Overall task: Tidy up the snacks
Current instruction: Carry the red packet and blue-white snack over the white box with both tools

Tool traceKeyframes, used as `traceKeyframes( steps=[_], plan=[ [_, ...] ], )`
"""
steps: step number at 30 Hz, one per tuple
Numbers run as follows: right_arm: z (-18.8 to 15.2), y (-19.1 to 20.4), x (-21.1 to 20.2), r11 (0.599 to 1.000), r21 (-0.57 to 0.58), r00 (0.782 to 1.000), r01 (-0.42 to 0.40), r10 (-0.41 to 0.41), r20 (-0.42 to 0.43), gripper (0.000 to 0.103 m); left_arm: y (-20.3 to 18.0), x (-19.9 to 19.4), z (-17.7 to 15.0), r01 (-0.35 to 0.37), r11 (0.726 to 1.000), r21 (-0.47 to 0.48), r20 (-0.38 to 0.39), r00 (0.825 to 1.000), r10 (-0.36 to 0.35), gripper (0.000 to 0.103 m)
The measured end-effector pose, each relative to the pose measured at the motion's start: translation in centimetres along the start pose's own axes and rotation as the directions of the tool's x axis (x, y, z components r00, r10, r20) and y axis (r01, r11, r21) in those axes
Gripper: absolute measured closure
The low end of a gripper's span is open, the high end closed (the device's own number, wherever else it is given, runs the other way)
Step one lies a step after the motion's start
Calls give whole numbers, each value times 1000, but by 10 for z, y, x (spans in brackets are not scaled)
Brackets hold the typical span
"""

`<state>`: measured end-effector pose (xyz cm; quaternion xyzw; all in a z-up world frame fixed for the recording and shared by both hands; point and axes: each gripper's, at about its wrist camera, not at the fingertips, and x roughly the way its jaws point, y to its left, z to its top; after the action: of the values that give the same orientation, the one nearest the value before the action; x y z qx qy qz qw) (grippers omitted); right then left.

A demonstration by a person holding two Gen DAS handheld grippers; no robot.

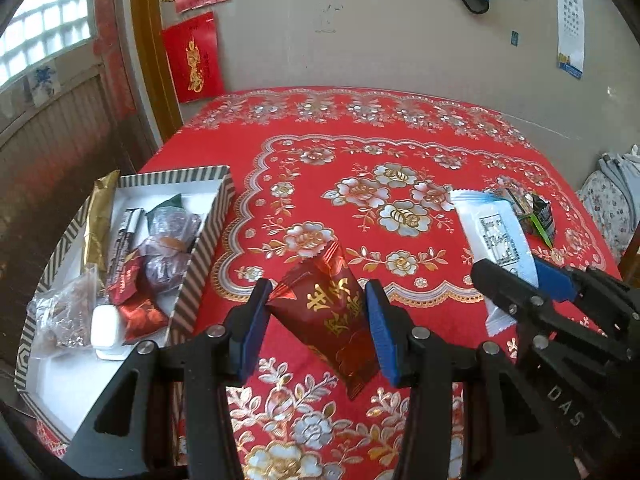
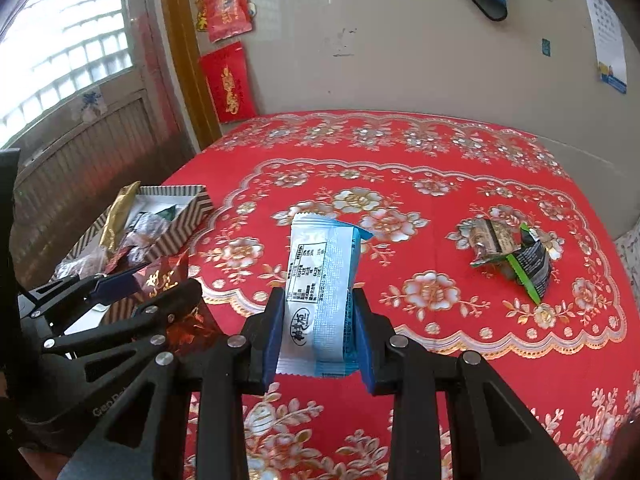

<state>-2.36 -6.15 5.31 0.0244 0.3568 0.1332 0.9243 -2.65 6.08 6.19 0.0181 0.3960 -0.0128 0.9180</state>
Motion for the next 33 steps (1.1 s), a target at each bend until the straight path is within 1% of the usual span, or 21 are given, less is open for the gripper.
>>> traceKeyframes(
  steps=[4,15,20,25,33],
  plan=[
    [0,10,-3,1000,-14,1000,-19,19,5,71,5,-8,-1,-7,1000,-2,14,1000,7,54],
    [2,27,-8,998,-45,999,-37,38,11,71,18,-24,1,-21,1000,-11,45,999,21,54],
    [6,38,-4,996,-67,999,-53,53,3,71,34,-28,6,-35,999,-33,50,998,36,54],
    [15,58,0,991,-113,998,-67,68,3,71,54,-31,11,-53,997,-58,57,997,56,54],
    [30,93,9,980,-171,994,-103,105,1,71,91,-35,15,-106,991,-87,59,992,111,55]
  ],
)
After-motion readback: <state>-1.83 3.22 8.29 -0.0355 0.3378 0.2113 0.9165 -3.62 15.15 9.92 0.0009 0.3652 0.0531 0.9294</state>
